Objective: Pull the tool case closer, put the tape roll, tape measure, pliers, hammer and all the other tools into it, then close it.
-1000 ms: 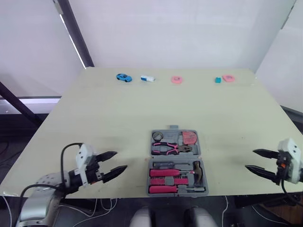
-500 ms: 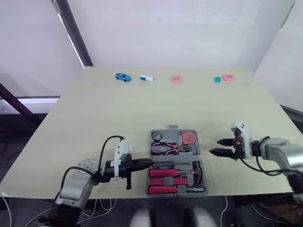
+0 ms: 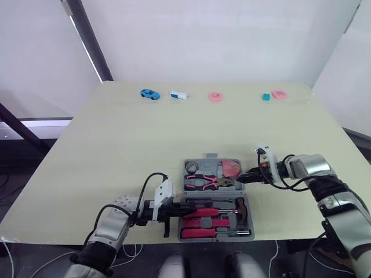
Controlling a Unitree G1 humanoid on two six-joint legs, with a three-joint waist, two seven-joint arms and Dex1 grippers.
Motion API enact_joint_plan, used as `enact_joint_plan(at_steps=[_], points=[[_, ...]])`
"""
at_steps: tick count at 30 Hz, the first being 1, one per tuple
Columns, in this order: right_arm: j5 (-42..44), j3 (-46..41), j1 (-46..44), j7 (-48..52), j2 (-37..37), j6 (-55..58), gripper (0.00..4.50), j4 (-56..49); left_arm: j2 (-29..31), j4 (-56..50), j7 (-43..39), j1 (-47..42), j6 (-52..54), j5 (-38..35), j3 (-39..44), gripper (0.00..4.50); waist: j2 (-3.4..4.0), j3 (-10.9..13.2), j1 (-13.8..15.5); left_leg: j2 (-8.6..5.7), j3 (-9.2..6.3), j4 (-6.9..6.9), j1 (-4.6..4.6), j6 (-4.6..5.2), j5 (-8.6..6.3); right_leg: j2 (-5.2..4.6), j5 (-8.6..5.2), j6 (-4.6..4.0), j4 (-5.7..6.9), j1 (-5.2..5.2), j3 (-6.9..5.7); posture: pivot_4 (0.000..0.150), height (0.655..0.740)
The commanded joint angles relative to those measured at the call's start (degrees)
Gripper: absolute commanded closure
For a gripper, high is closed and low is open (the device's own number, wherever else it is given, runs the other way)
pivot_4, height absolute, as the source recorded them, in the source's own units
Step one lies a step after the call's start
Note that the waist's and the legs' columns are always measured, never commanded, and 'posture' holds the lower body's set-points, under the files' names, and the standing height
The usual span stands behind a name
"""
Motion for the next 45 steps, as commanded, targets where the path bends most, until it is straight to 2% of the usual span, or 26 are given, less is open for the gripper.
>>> enact_joint_plan(at_steps=[1, 7, 18, 22, 29, 33, 36, 39, 41, 43, 45], points=[[0.1, 0.9, -1.1, 3.6, 1.2, 1.1, 0.00, 0.4, 0.2, 1.4, -0.2, 0.9, -0.3, 2.0, -1.5, 4.48, 0.01, 0.0, 0.0, 0.00, 0.00, 0.00, 0.00, 0.00, 0.00, 0.00, 0.00, 0.00, 0.00, 0.00, 0.01, 0.150, 0.7400], [0.7, 0.1, -0.7, 6.0, 1.7, 2.8, 0.00, -0.4, 0.3, 0.6, 0.3, 1.2, 0.2, 2.1, -1.9, 4.48, 0.02, 0.0, -0.1, 0.00, 0.00, 0.00, 0.01, 0.00, 0.00, 0.00, 0.00, 0.00, 0.01, 0.01, 0.01, 0.150, 0.7400], [7.0, -7.8, 0.1, 6.5, 1.8, 9.0, 0.00, -4.4, 0.6, 1.6, 0.3, 0.5, -1.5, 2.9, -1.4, 4.48, 0.03, 0.0, -0.2, 0.01, 0.01, -0.02, 0.01, 0.00, 0.00, 0.01, 0.01, 0.01, 0.01, 0.00, 0.02, 0.150, 0.7400], [9.5, -10.8, 1.7, 5.7, 0.8, 11.0, 0.00, -8.9, 1.5, -0.8, -0.2, 1.4, -1.7, 1.7, -0.2, 4.48, 0.03, 0.0, -0.1, 0.01, -0.02, -0.02, 0.00, 0.00, 0.00, 0.02, 0.01, 0.00, 0.02, -0.01, 0.01, 0.150, 0.7400], [17.5, -17.2, 6.2, 4.0, -2.1, 19.2, 0.00, -21.6, 6.5, -9.8, -1.5, 6.2, 1.2, -3.8, 4.8, 4.48, 0.07, 0.0, -0.2, 0.04, -0.08, -0.07, -0.18, 0.00, 0.00, 0.00, 0.00, 0.00, -0.01, -0.21, 0.00, 0.150, 0.7400], [23.3, -21.2, 11.2, 2.7, -5.9, 25.2, 0.00, -32.5, 14.5, -16.9, -3.1, 12.0, 11.0, -12.8, 14.5, 4.48, 0.06, 0.1, 0.0, 0.04, -0.46, 0.05, -0.74, 0.00, 0.00, -0.02, 0.01, 0.01, 0.04, -0.65, -0.16, 0.150, 0.7400], [28.6, -24.1, 16.0, 2.1, -8.7, 29.6, 0.00, -41.3, 18.9, -16.8, -2.9, 16.0, 14.0, -15.3, 21.3, 4.48, 0.09, 0.1, 0.1, 0.03, -0.57, 0.04, -0.87, 0.00, 0.00, -0.06, 0.00, 0.00, 0.01, -0.74, -0.26, 0.150, 0.7400], [32.5, -26.1, 19.7, 0.3, -10.0, 32.0, 0.00, -46.8, 18.9, -16.4, -0.6, 16.9, 15.2, -16.4, 24.8, 4.48, 0.17, 0.1, 0.3, -0.02, -0.55, 0.00, -0.86, 0.00, 0.00, -0.16, -0.01, 0.01, -0.03, -0.73, -0.28, 0.150, 0.7400], [33.9, -26.5, 25.7, 0.0, -11.9, 30.6, 0.00, -53.3, 16.7, -17.4, 3.3, 16.3, 16.1, -17.3, 26.8, 4.48, 0.16, 0.1, 0.4, -0.03, -0.53, 0.06, -0.86, 0.00, 0.00, -0.16, -0.01, 0.01, -0.07, -0.72, -0.27, 0.150, 0.7400], [32.4, -26.7, 31.5, -1.0, -13.0, 24.4, 0.00, -59.3, 14.0, -19.9, 7.4, 15.1, 18.5, -19.4, 27.7, 4.48, 0.10, 0.1, 0.7, -0.04, -0.61, 0.09, -0.86, 0.00, 0.00, -0.16, -0.01, 0.03, -0.08, -0.65, -0.33, 0.150, 0.7400], [30.5, -28.1, 35.2, -2.9, -11.0, 16.2, 0.00, -63.1, 11.5, -22.2, 10.9, 13.9, 19.6, -20.1, 27.7, 4.48, 0.03, 0.1, 0.7, -0.04, -0.61, 0.11, -0.86, 0.00, 0.00, -0.13, -0.01, 0.05, -0.06, -0.63, -0.32, 0.150, 0.7400]])
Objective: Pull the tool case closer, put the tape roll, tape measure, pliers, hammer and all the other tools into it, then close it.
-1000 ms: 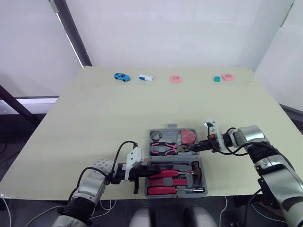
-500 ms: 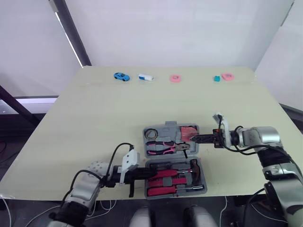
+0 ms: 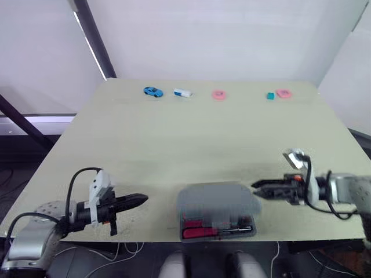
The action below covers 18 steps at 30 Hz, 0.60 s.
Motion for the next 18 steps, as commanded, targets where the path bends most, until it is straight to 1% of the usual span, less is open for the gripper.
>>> enact_joint_plan(at_steps=[1, 2, 4, 6, 7, 8, 10, 11, 12, 14, 15, 16, 17, 18], points=[[-2.7, -3.1, 3.1, -3.0, 2.8, -13.8, 0.00, -7.1, -2.7, -5.3, 5.5, -2.2, 1.0, -1.8, 1.3, 4.48, -0.04, 0.0, -0.4, 0.00, 0.00, 0.03, 0.00, 0.00, 0.00, 0.02, 0.01, 0.01, 0.03, 0.00, 0.01, 0.150, 0.7400], [-2.7, -3.7, 5.0, -1.9, 4.6, -18.7, 0.00, -8.4, -4.4, -6.2, 8.3, -3.0, 1.9, -1.9, 1.2, 4.48, -0.05, 0.0, -0.5, 0.01, 0.01, 0.05, 0.05, -0.01, 0.01, 0.06, 0.01, 0.04, 0.05, 0.01, 0.05, 0.150, 0.7400], [-3.5, -3.4, 7.7, -2.0, 5.6, -23.6, 0.00, -10.2, -6.6, -7.6, 11.8, -4.2, 3.1, -2.2, 0.9, 4.48, -0.05, 0.0, -0.6, 0.02, 0.00, 0.08, 0.10, -0.01, 0.02, 0.11, -0.03, 0.14, 0.08, 0.03, 0.07, 0.150, 0.7400], [-6.8, -1.5, 9.2, -3.8, 7.8, -30.2, 0.00, -10.8, -9.0, -9.0, 15.0, -5.0, 2.5, -0.9, 0.1, 4.48, -0.10, 0.0, -0.6, 0.02, 0.00, 0.08, 0.14, -0.01, 0.02, 0.15, -0.01, 0.09, 0.09, 0.08, 0.07, 0.150, 0.7400], [-7.7, -1.0, 9.6, -4.3, 8.4, -32.4, 0.00, -10.8, -9.6, -9.4, 15.8, -5.2, 2.3, -0.5, -0.1, 4.48, -0.10, 0.0, -0.7, 0.03, 0.00, 0.09, 0.14, -0.02, 0.02, 0.15, 0.02, 0.04, 0.11, 0.07, 0.08, 0.150, 0.7400], [-11.4, 0.7, 9.3, -6.1, 9.1, -36.5, 0.00, -9.8, -11.4, -8.9, 17.2, -6.0, -0.7, 1.1, -0.6, 4.48, -0.10, 0.0, -0.7, 0.03, 0.00, 0.09, 0.14, -0.02, 0.02, 0.16, 0.03, 0.03, 0.10, 0.07, 0.08, 0.150, 0.7400], [-15.6, 3.6, 8.0, -4.4, 9.1, -43.2, 0.00, -5.3, -11.6, -8.0, 15.3, -7.1, -0.6, 0.9, -2.6, 4.48, -0.18, 0.0, -0.5, 0.01, 0.02, 0.08, 0.15, -0.02, 0.02, 0.15, 0.04, 0.01, 0.10, 0.07, 0.11, 0.150, 0.7400], [-18.7, 4.6, 7.4, -4.0, 9.0, -48.2, 0.00, -2.3, -11.6, -8.0, 13.3, -7.1, 0.4, -1.3, -2.4, 3.97, -0.18, 0.0, -0.5, 0.00, 0.09, 0.12, 0.13, -0.03, 0.03, 0.17, 0.04, 0.01, 0.10, 0.08, 0.06, 0.150, 0.7400], [-20.5, 5.1, 7.1, -3.5, 8.7, -51.7, 0.00, -0.2, -11.5, -8.1, 11.8, -7.0, 1.4, -3.1, -2.2, 3.95, -0.19, 0.0, -0.5, 0.00, 0.11, 0.13, 0.13, -0.03, 0.03, 0.17, 0.04, 0.00, 0.10, 0.09, 0.06, 0.150, 0.7400], [-22.9, 4.6, 8.3, 0.2, 6.1, -58.4, 0.00, 4.8, -9.5, -7.4, 8.5, -5.6, 2.3, -3.7, -2.4, 3.31, -0.18, 0.0, -0.5, 0.00, 0.16, 0.13, 0.15, -0.03, 0.03, 0.16, 0.03, -0.01, 0.09, 0.12, 0.05, 0.150, 0.7400], [-22.9, 3.5, 9.1, 1.9, 4.9, -60.5, 0.00, 6.9, -8.7, -6.4, 7.9, -5.0, 2.3, -3.4, -1.9, 2.70, -0.18, 0.0, -0.5, -0.02, 0.19, 0.11, 0.14, -0.03, 0.03, 0.14, 0.03, -0.02, 0.08, 0.12, 0.05, 0.150, 0.7400], [-23.2, 2.7, 10.0, 3.5, 3.5, -62.9, 0.00, 8.8, -7.8, -5.4, 7.3, -4.4, 2.6, -3.6, -1.2, 2.47, -0.18, 0.0, -0.4, -0.02, 0.19, 0.08, 0.13, -0.03, 0.03, 0.14, 0.02, -0.03, 0.05, 0.12, 0.04, 0.150, 0.7400], [-23.5, 1.7, 11.2, 4.8, 2.0, -65.1, 0.00, 10.5, -6.8, -4.3, 6.5, -3.5, 3.2, -4.0, -0.1, 1.94, -0.18, 0.0, -0.3, -0.02, 0.19, 0.07, 0.13, -0.03, 0.03, 0.13, 0.01, -0.04, 0.05, 0.12, 0.03, 0.150, 0.7400], [-23.3, 0.7, 12.6, 6.1, 0.8, -66.6, 0.00, 12.0, -5.9, -3.5, 5.9, -2.4, 3.4, -4.1, 0.9, 1.59, -0.17, 0.0, -0.3, -0.02, 0.18, 0.06, 0.12, -0.02, 0.03, 0.14, 0.01, -0.04, 0.04, 0.12, -0.01, 0.150, 0.7400]])
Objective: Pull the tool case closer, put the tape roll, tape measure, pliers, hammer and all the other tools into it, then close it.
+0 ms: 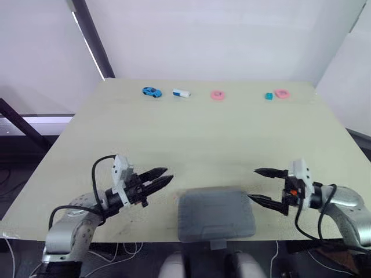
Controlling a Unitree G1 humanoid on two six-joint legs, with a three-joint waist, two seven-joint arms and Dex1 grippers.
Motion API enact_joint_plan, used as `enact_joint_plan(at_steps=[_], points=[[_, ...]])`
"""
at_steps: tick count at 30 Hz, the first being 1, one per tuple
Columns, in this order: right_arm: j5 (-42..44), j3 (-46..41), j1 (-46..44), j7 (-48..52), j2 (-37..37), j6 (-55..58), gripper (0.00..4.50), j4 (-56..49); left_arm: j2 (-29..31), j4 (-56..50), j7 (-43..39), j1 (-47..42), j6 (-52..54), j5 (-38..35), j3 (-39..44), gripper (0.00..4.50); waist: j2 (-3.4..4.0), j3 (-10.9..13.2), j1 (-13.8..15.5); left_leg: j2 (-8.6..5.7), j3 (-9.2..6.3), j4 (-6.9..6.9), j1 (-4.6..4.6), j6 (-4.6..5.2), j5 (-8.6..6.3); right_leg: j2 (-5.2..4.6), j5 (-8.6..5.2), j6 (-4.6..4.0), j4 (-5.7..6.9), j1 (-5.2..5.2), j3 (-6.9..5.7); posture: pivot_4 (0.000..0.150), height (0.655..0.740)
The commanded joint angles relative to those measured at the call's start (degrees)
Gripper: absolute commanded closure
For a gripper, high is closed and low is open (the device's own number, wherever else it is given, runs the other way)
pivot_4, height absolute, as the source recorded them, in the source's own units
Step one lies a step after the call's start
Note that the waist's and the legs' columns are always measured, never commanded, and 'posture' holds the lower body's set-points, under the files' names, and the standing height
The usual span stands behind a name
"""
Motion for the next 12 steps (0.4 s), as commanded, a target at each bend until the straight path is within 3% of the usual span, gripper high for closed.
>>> enact_joint_plan(at_steps=[1, 2, 3, 4, 12], points=[[0.3, -5.2, 4.0, 5.1, -4.3, -7.4, 0.00, 4.3, 3.3, 2.5, -2.8, 3.2, 0.8, -1.5, 4.6, 1.18, 0.00, 0.0, 0.0, 0.01, 0.00, -0.01, -0.01, 0.00, 0.00, 0.01, -0.01, -0.01, 0.00, 0.00, -0.01, 0.150, 0.7400], [0.6, -6.6, 5.5, 6.0, -5.2, -8.7, 0.00, 5.7, 4.3, 3.3, -3.4, 4.7, 0.5, -1.0, 5.6, 0.85, 0.00, 0.0, 0.0, 0.01, -0.01, -0.03, 0.00, 0.00, 0.00, 0.01, -0.01, -0.02, -0.02, 0.00, -0.02, 0.150, 0.7400], [1.0, -7.9, 6.8, 6.6, -5.9, -9.7, 0.00, 6.8, 5.1, 3.9, -3.8, 6.1, 0.0, -0.3, 6.3, 0.21, 0.00, 0.0, 0.0, 0.02, -0.01, -0.03, 0.00, 0.00, 0.00, 0.00, -0.02, -0.03, -0.01, 0.00, -0.03, 0.150, 0.7400], [1.5, -9.8, 8.2, 7.2, -6.8, -10.4, 0.00, 7.9, 6.1, 5.0, -3.9, 7.8, -1.0, 1.0, 7.3, 0.04, 0.00, 0.0, 0.0, 0.02, -0.01, -0.03, 0.01, 0.00, 0.00, 0.00, -0.02, -0.03, -0.01, 0.00, -0.04, 0.150, 0.7400], [2.9, -17.7, 13.6, 10.3, -11.0, -14.5, 0.00, 14.9, 8.9, 10.5, -6.5, 13.1, -4.0, 2.2, 12.5, 0.04, 0.00, 0.0, -0.1, 0.05, 0.01, 0.06, 0.42, 0.00, 0.00, -0.10, -0.25, -0.03, 0.01, 0.35, 0.02, 0.150, 0.7400]])
